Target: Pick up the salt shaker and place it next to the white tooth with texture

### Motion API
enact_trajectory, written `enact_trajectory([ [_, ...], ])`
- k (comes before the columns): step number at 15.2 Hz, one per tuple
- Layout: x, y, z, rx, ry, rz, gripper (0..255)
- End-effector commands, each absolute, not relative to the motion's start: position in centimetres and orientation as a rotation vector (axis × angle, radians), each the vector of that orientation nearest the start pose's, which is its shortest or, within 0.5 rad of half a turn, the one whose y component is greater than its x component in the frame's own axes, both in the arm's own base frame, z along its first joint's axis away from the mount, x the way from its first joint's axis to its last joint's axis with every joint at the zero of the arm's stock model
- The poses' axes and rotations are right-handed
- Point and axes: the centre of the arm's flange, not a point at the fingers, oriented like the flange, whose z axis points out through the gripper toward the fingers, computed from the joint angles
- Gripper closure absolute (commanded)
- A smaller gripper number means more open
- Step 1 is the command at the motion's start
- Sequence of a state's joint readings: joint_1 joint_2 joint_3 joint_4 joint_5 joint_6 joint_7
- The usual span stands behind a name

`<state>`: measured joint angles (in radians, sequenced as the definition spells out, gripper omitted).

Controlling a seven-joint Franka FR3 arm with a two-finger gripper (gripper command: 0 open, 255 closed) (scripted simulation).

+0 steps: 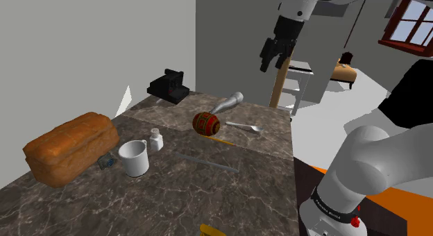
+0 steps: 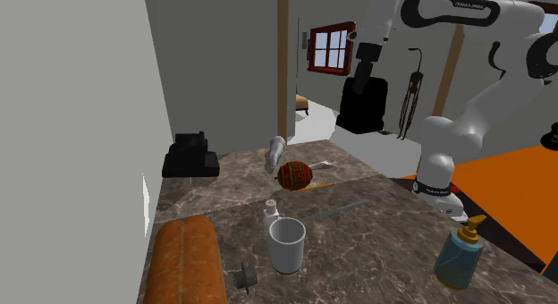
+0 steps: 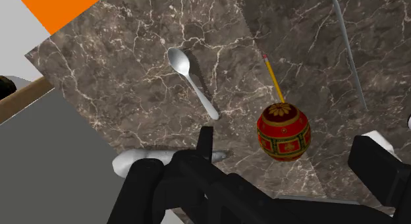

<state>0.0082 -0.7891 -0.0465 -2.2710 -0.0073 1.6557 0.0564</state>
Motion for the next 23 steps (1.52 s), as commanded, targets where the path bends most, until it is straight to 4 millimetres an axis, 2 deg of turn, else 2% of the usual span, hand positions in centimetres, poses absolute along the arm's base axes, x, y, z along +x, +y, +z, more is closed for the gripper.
enact_trajectory([
  [1, 31.4, -1.9, 64.0, -3.099, 0.130, -0.269, 0],
  [12, 38.8, 5.8, 54.9, -3.079, -0.052, -0.344, 0],
  [23, 45.7, 14.3, 46.2, -3.046, -0.232, -0.418, 0],
])
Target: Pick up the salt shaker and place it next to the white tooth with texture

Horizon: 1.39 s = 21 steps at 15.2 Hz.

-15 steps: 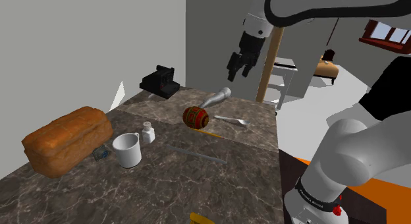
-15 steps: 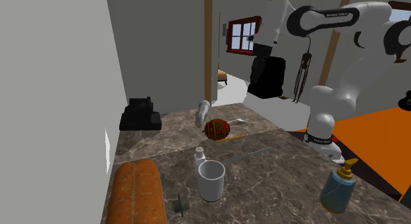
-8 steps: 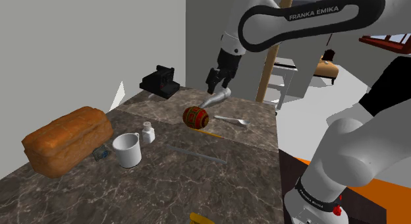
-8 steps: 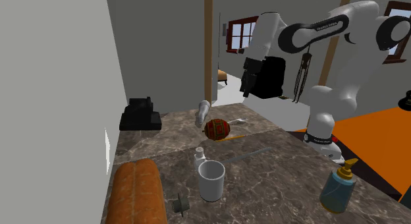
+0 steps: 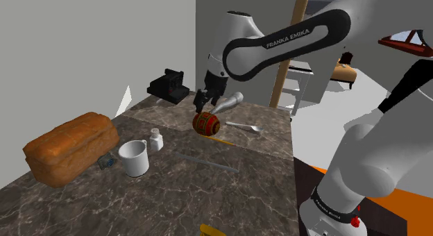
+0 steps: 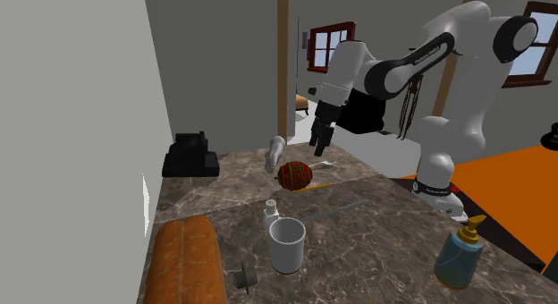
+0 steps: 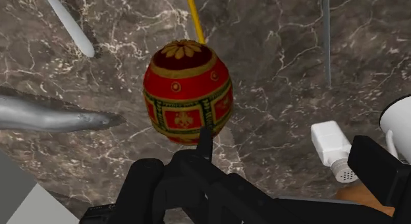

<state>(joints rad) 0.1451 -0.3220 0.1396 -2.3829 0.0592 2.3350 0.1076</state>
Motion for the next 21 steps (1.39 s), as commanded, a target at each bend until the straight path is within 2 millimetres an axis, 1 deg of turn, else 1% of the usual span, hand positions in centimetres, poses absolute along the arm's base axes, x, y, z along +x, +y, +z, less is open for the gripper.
enact_trajectory([
  [1, 46.3, 15.1, 45.5, -3.043, -0.248, -0.425, 0],
  [15, 54.2, 27.2, 35.0, -2.983, -0.473, -0.515, 0],
  [16, 54.5, 27.8, 34.5, -2.980, -0.483, -0.519, 0],
  [21, 55.3, 28.1, 32.1, -2.980, -0.483, -0.519, 0],
])
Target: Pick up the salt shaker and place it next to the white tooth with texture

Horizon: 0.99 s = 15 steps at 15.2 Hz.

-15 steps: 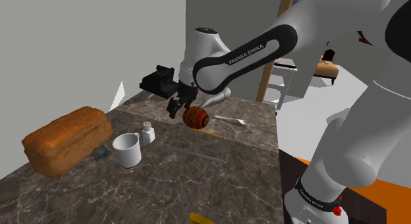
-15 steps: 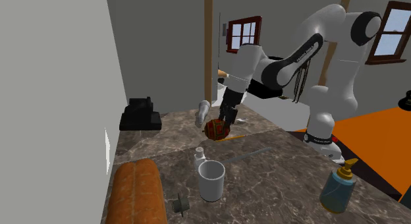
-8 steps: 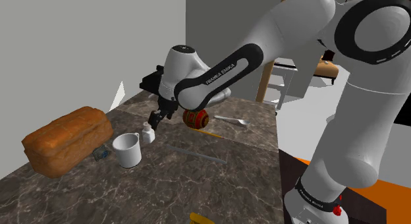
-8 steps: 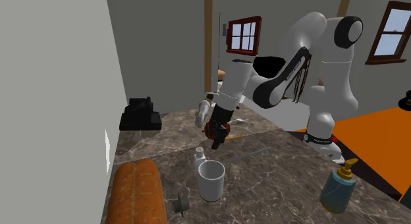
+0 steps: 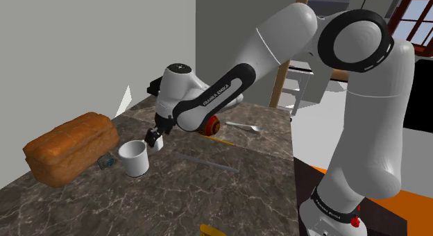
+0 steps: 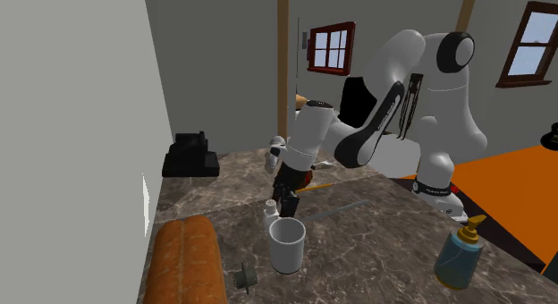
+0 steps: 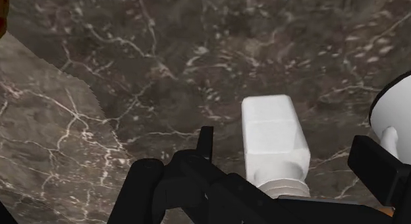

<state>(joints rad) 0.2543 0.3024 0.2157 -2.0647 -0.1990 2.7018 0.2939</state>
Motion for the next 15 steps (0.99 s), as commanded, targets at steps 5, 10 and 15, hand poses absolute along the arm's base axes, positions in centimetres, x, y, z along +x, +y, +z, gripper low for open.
enact_trajectory([
  [5, 55.76, 28.28, 30.77, -2.980, -0.483, -0.519, 0],
  [10, 55.76, 28.28, 30.78, -2.980, -0.483, -0.519, 0],
  [15, 55.75, 28.28, 30.78, -2.980, -0.483, -0.519, 255],
])
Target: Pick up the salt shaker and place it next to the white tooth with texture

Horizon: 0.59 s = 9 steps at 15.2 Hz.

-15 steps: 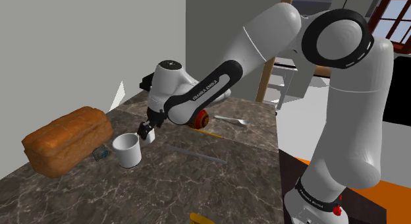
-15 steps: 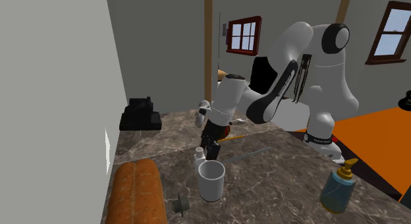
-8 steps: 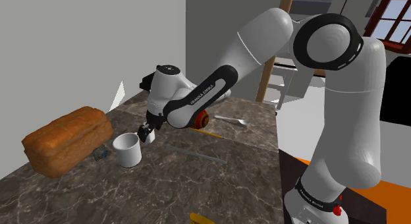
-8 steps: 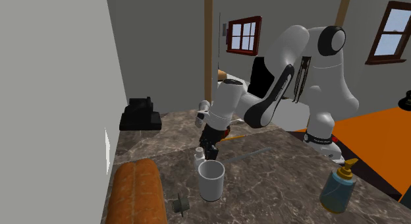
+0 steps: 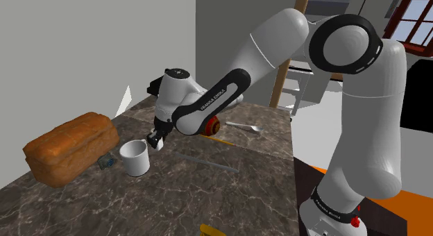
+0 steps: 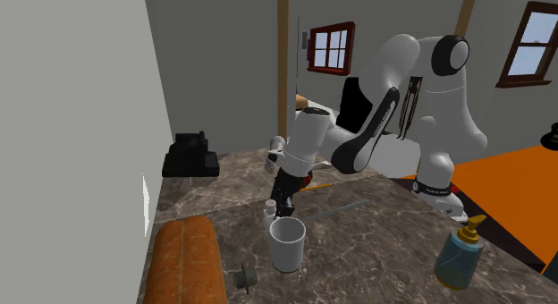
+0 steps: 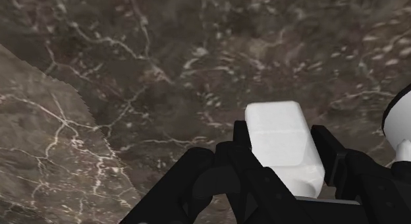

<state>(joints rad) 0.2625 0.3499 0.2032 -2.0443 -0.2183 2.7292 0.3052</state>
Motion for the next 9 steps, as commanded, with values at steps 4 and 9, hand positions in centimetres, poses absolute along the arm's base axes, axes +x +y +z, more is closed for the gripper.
enact_trajectory([
  [4, 55.8, 28.3, 30.8, -2.980, -0.483, -0.519, 255],
  [9, 55.8, 28.3, 32.9, -2.980, -0.483, -0.519, 255],
])
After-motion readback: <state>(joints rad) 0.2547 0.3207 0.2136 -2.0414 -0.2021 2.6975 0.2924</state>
